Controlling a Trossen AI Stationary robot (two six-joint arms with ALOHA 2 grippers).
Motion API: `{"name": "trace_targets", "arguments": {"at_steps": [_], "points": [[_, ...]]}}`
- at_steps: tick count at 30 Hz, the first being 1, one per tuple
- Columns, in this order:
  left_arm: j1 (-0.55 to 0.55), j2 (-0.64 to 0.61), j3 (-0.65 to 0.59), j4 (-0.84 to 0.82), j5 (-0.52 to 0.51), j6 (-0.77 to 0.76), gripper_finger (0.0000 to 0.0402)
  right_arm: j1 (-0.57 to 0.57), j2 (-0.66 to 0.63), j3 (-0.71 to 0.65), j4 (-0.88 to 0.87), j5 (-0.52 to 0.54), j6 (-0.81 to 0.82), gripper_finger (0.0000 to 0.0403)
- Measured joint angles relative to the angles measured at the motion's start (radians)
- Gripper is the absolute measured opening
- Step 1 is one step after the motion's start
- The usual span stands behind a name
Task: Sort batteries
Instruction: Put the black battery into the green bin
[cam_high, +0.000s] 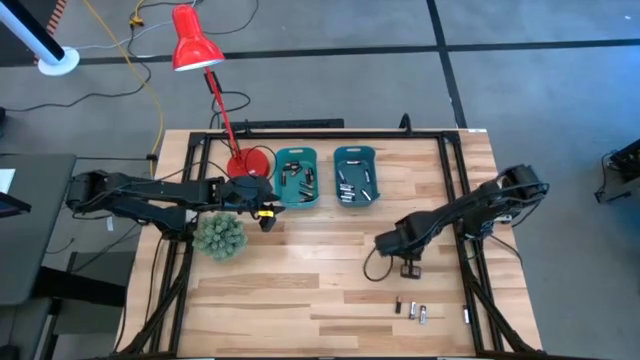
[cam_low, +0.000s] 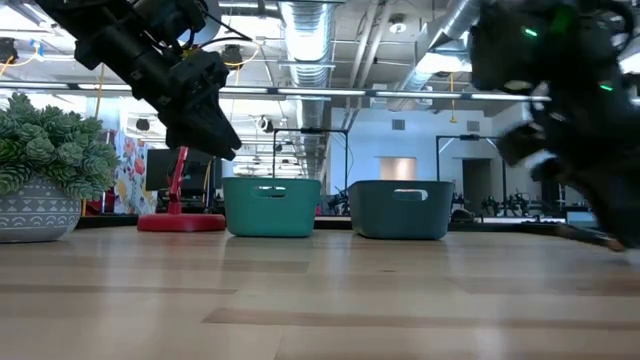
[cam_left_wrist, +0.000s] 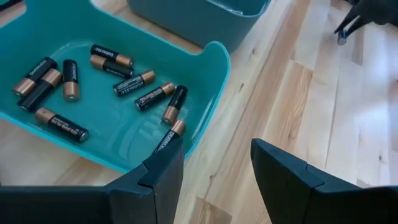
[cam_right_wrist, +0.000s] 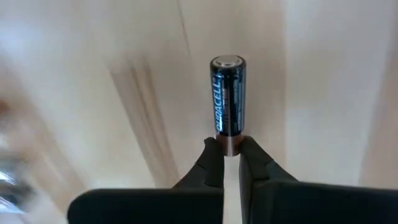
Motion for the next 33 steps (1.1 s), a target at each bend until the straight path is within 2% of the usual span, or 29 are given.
{"name": "trace_targets", "arguments": {"at_steps": [6,13,18,23,27,33], "points": [[-0.003,0.0,0.0,0.009,0.0,0.0,0.0183,-0.088,-0.063,0.083,0.011,0.047,0.02,0.0013],[-0.004,0.0,0.0,0.008,0.0,0.015,0.0183,-0.251,-0.068,0.276,0.013,0.1,-0.033,0.0006],[-0.005,-0.001,0.0,0.008,0.0,0.102,0.0183,-0.367,0.035,0.482,0.012,0.107,-0.11,0.0],[-0.005,-0.007,0.0,0.008,0.0,0.172,0.0183,-0.428,0.165,0.68,0.001,0.108,-0.16,0.0001],[-0.005,-0.007,0.0,0.001,0.0,0.203,0.0183,-0.449,0.238,0.768,-0.003,0.107,-0.205,0.0001],[-0.005,-0.007,0.0,-0.003,0.0,0.263,0.0183,-0.475,0.302,0.817,0.004,0.107,-0.209,0.0002]]}}
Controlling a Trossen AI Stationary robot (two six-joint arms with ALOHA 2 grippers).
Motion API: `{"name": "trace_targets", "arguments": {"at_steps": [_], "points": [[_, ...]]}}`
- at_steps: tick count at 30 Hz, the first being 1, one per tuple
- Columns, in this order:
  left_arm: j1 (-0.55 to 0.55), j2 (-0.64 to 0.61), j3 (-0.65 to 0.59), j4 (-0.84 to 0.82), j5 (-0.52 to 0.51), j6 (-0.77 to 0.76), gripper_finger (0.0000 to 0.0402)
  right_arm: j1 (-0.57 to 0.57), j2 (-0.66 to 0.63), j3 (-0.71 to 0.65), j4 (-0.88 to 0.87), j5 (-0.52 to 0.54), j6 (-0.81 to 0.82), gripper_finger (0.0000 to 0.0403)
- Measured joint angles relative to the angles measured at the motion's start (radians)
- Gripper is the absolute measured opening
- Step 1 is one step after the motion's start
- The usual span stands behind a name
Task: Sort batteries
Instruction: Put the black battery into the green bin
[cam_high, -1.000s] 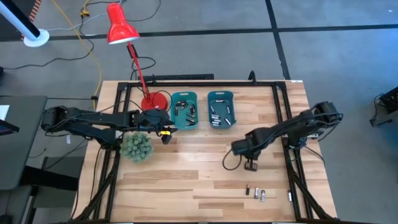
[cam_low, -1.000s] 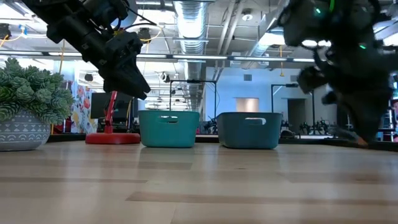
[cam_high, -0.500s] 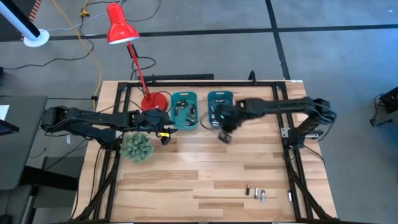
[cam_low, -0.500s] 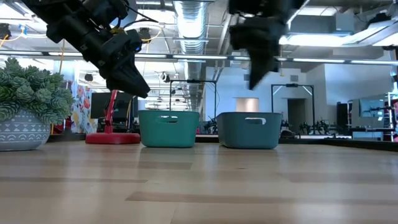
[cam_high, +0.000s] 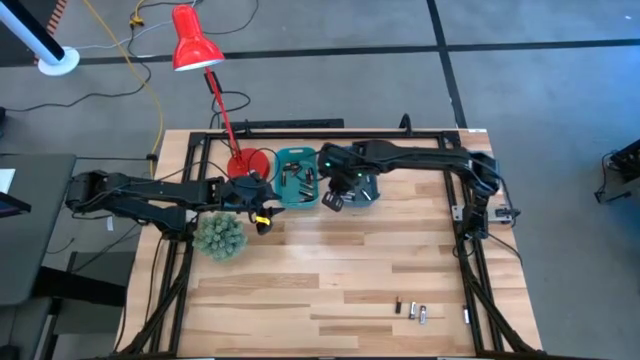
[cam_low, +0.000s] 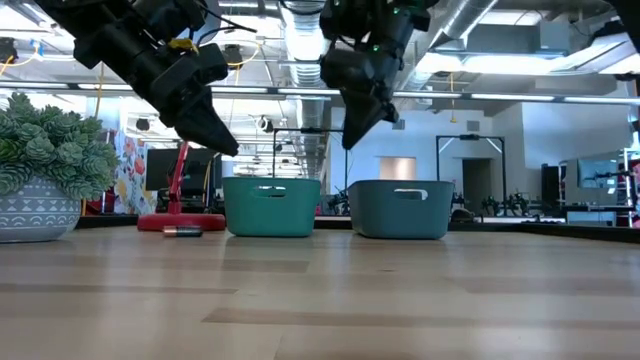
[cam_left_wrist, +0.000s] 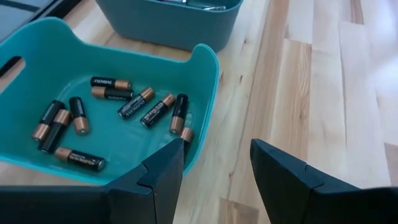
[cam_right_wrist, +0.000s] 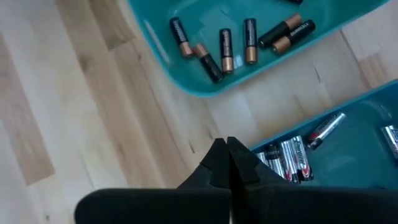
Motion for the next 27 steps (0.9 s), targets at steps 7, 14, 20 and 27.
{"name": "trace_targets", "arguments": {"at_steps": [7,14,20,27], "points": [[0.0,0.0,0.0,0.002,0.0,0.042,0.0183,0.001,0.012,0.006,0.014,-0.001,0.002,0.0002],[0.0,0.0,0.0,0.002,0.0,0.051,0.0183,0.0,0.008,0.006,0.032,-0.001,0.019,0.0002],[0.0,-0.002,0.008,-0.022,-0.027,0.034,0.0183,0.0,0.008,0.006,0.032,-0.002,0.019,0.0002],[0.041,-0.007,0.137,-0.34,-0.132,0.005,0.0183,0.0,0.008,0.006,0.024,-0.002,0.022,0.0002]]}}
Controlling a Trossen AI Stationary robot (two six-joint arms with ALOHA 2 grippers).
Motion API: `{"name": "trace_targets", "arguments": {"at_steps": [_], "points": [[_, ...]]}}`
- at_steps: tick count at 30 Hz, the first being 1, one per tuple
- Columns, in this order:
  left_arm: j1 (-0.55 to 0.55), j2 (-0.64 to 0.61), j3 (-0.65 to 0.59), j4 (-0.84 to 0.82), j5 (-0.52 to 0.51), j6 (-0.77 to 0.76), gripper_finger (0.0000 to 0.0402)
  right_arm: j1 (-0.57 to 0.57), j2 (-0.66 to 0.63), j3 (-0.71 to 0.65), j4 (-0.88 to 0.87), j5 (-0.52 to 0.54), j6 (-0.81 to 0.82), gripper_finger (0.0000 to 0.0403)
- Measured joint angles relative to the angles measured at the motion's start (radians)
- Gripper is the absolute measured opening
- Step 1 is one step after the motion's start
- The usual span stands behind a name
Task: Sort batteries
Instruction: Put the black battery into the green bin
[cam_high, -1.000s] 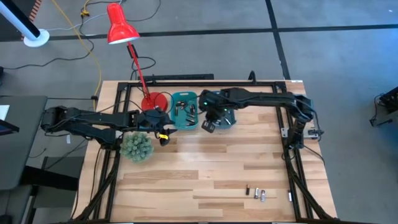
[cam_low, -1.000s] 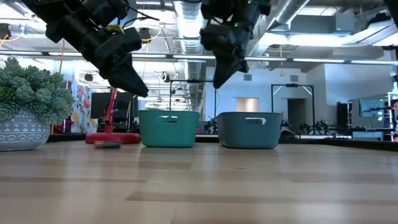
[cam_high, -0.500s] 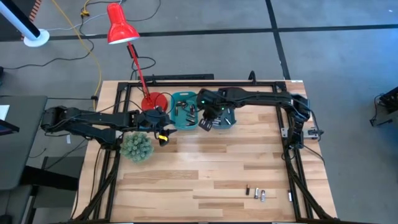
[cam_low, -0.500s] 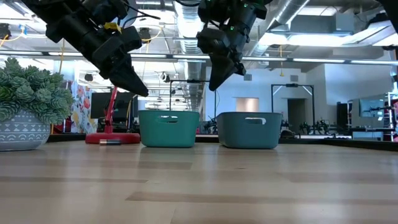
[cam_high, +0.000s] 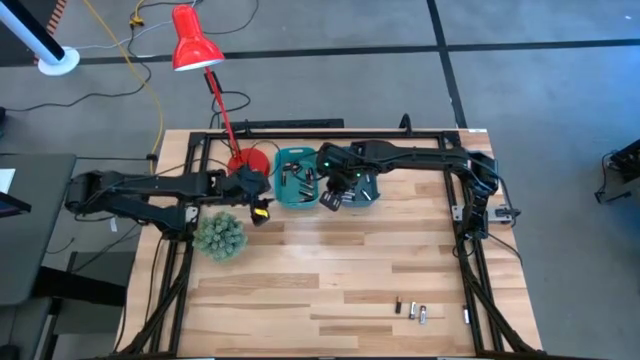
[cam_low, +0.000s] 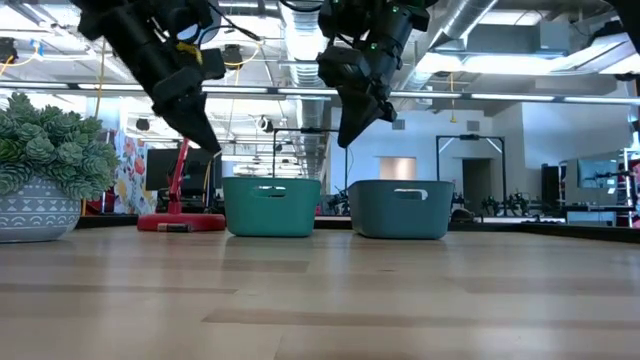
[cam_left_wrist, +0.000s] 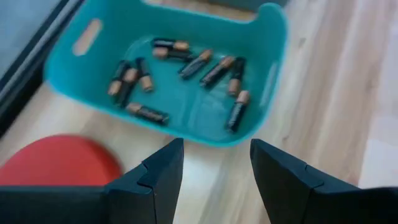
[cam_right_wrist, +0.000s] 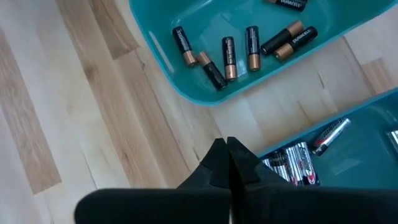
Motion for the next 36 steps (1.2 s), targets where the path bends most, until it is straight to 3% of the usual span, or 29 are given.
{"name": "trace_targets", "arguments": {"at_steps": [5,11,20,28,31,36], "points": [[0.052,0.0,0.08,-0.195,0.003,0.004,0.0183,0.008,0.0,0.0,-0.041,0.0,0.029,0.0002],[0.13,0.001,0.094,-0.361,0.095,0.188,0.0183,0.045,0.0,0.0,-0.203,-0.002,0.072,0.0002],[0.181,0.004,0.027,-0.353,0.164,0.491,0.0183,0.15,-0.001,-0.081,-0.195,-0.002,0.203,0.0002],[0.231,0.019,0.004,-0.287,0.207,0.46,0.0183,0.238,-0.079,-0.208,-0.069,-0.002,0.325,0.0002],[0.265,0.066,0.003,-0.289,0.264,0.432,0.0183,0.26,-0.146,-0.283,-0.018,-0.001,0.381,0.0002],[0.284,0.178,0.003,-0.283,0.269,0.451,0.0183,0.302,-0.297,-0.395,0.015,0.035,0.482,0.0002]]}}
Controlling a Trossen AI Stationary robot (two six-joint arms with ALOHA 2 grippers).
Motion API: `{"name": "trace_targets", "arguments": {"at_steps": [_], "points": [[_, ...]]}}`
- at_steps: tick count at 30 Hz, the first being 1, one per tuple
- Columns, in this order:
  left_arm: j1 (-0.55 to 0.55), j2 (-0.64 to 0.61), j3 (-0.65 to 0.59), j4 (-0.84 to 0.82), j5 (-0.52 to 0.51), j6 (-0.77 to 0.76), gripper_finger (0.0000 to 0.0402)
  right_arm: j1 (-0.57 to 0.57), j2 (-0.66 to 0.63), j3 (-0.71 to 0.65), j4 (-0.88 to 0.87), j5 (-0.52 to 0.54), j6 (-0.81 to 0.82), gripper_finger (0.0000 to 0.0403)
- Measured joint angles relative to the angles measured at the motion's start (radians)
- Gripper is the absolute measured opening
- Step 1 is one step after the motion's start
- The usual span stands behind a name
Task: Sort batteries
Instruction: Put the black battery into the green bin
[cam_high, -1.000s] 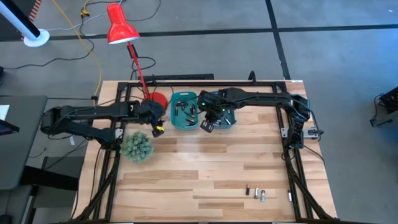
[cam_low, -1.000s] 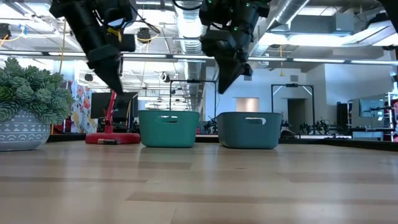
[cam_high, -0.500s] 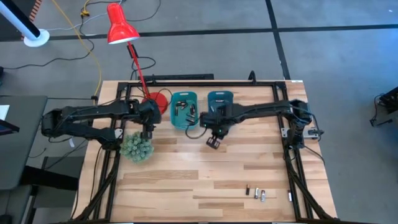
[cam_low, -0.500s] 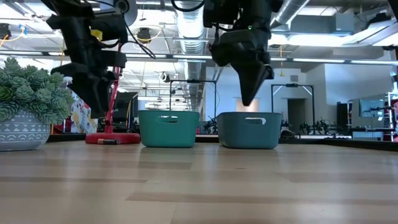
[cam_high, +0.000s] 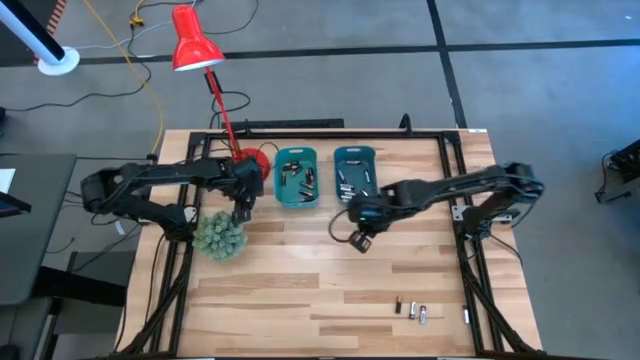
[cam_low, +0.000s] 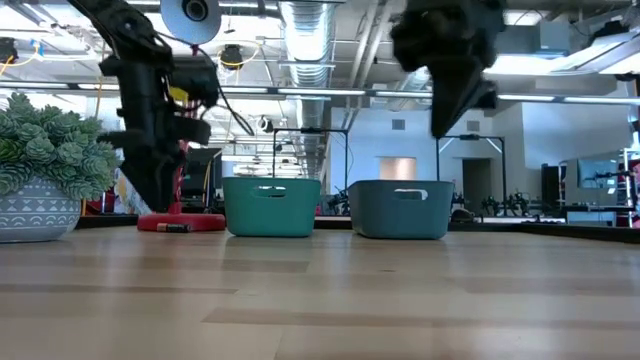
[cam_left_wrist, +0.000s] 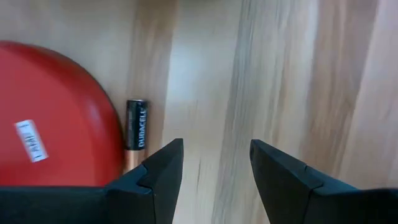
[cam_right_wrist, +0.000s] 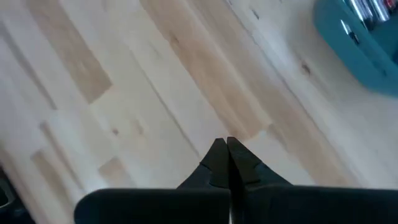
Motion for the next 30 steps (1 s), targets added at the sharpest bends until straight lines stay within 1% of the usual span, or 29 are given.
{"name": "trace_targets", "arguments": {"at_steps": [4,7,14,19,25,30], "points": [[0.0,0.078,0.0,0.023,-0.018,-0.003,0.0183,0.048,-0.13,-0.067,0.018,0.067,0.085,0.0002],[0.0,0.113,0.0,0.063,-0.025,-0.016,0.0183,0.089,-0.216,-0.111,0.012,0.133,0.152,0.0002],[0.002,0.113,0.0,0.12,-0.03,-0.011,0.0183,0.19,-0.353,-0.204,0.012,0.25,0.284,0.0002],[0.009,0.112,0.0,0.138,-0.04,0.045,0.0183,0.229,-0.399,-0.28,0.01,0.261,0.334,0.0002],[0.047,0.112,0.0,0.185,-0.052,0.045,0.0183,0.228,-0.43,-0.351,0.02,0.262,0.335,0.0002],[0.087,0.122,0.0,0.163,-0.052,0.043,0.0183,0.229,-0.462,-0.392,0.024,0.262,0.329,0.0002]]}}
